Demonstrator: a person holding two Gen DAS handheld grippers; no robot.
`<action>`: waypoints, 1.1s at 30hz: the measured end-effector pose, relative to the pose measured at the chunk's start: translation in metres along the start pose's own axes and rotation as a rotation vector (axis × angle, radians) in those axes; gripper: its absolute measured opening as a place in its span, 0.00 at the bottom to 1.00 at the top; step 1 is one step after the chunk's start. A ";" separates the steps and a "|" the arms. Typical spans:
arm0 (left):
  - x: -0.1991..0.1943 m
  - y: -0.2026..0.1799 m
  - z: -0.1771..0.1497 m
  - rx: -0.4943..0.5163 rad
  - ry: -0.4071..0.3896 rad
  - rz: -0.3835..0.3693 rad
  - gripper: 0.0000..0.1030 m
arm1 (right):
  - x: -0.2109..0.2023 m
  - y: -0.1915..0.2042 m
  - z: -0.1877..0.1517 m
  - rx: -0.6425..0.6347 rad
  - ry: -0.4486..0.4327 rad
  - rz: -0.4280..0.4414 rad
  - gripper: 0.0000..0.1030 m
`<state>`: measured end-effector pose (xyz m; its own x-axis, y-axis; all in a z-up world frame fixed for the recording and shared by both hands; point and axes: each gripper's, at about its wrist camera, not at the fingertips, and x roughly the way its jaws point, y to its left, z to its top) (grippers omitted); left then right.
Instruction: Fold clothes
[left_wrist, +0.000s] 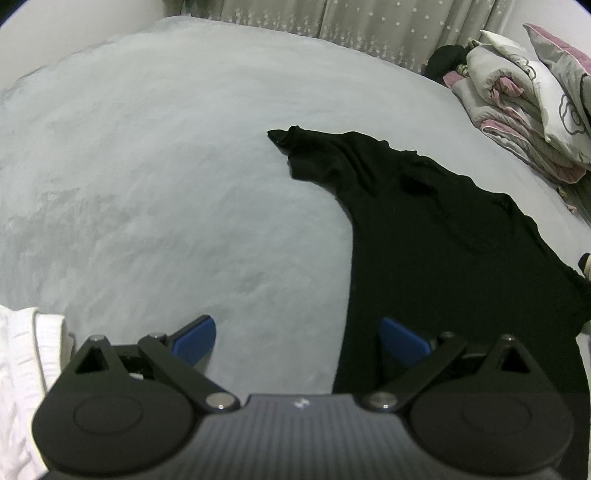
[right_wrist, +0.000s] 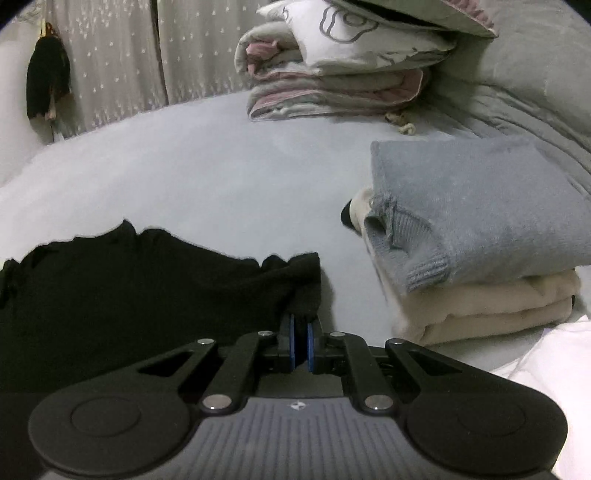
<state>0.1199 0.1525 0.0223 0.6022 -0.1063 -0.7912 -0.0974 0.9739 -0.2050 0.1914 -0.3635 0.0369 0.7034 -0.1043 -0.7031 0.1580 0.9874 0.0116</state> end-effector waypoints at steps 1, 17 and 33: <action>0.000 0.000 0.000 0.002 0.000 0.001 0.97 | 0.003 0.000 -0.002 -0.008 0.018 -0.005 0.08; -0.003 0.014 0.008 -0.089 0.036 -0.043 0.97 | -0.012 0.085 0.012 -0.175 -0.056 0.012 0.30; -0.018 0.116 0.034 -0.525 0.018 -0.119 0.97 | -0.011 0.410 -0.029 -0.633 -0.164 0.561 0.30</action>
<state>0.1251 0.2745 0.0320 0.6203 -0.2173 -0.7537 -0.4156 0.7239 -0.5507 0.2279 0.0456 0.0288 0.6607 0.4507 -0.6003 -0.6246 0.7737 -0.1065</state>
